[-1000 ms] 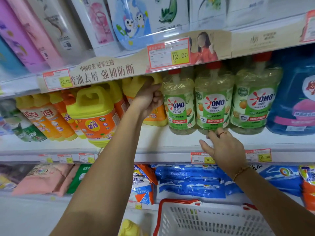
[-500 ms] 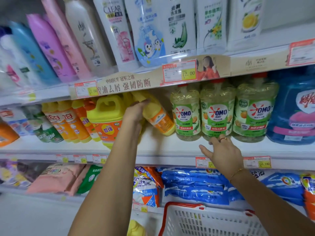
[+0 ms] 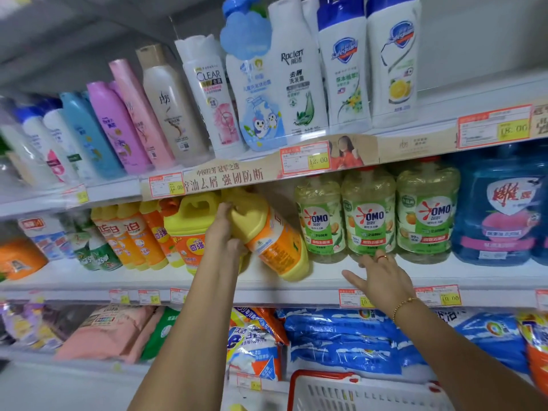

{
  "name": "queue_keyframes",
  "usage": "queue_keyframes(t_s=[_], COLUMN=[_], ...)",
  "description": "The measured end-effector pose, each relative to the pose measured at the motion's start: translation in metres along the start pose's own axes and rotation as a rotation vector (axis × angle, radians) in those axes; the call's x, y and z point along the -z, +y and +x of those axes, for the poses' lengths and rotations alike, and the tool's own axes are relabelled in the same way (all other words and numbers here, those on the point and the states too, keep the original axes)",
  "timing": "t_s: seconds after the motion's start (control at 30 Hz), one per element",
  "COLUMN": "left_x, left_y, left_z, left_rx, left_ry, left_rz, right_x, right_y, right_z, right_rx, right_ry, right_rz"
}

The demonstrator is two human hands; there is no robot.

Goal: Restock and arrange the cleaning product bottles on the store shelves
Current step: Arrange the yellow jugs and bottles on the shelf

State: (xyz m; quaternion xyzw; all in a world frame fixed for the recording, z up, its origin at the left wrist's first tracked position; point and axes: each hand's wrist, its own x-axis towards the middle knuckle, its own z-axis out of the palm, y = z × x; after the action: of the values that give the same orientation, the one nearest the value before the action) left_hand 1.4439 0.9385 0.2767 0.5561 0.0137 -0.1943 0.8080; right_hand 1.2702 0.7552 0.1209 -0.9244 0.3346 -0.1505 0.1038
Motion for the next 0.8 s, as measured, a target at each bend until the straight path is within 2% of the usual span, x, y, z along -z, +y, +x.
queue_keyframes(t_s=[0.13, 0.23, 0.27, 0.37, 0.4, 0.47, 0.53, 0.7, 0.8], left_x=[0.010, 0.028, 0.037, 0.063, 0.070, 0.080, 0.087, 0.107, 0.120], left_y=[0.001, 0.006, 0.006, 0.000, -0.004, -0.013, -0.024, -0.041, -0.042], left_z=[-0.034, -0.054, -0.060, -0.079, -0.086, -0.099, -0.106, -0.103, -0.093], left_rx=[0.008, -0.004, -0.006, 0.029, 0.053, 0.078, 0.067, 0.029, 0.089], left_ry=[-0.042, -0.083, -0.097, -0.216, -0.270, -0.349, -0.388, -0.385, -0.401], left_rz=[-0.022, -0.051, -0.058, -0.048, -0.068, -0.129, -0.185, -0.309, -0.384], right_x=[0.016, 0.026, 0.028, 0.033, 0.030, 0.021, 0.011, 0.003, 0.009], right_y=[-0.003, -0.022, -0.032, -0.066, -0.070, -0.072, -0.069, -0.063, -0.061], right_z=[-0.007, -0.035, -0.049, -0.086, -0.092, -0.103, -0.112, -0.127, -0.127], right_rx=[-0.009, 0.003, -0.028, -0.209, -0.244, -0.241, -0.213, -0.117, -0.069], right_ry=[-0.101, -0.030, -0.090, -0.674, -0.786, -0.825, -0.762, -0.633, -0.617], right_rz=[0.185, 0.519, 0.753, 1.723, 1.940, 2.187, 2.237, 2.097, 2.059])
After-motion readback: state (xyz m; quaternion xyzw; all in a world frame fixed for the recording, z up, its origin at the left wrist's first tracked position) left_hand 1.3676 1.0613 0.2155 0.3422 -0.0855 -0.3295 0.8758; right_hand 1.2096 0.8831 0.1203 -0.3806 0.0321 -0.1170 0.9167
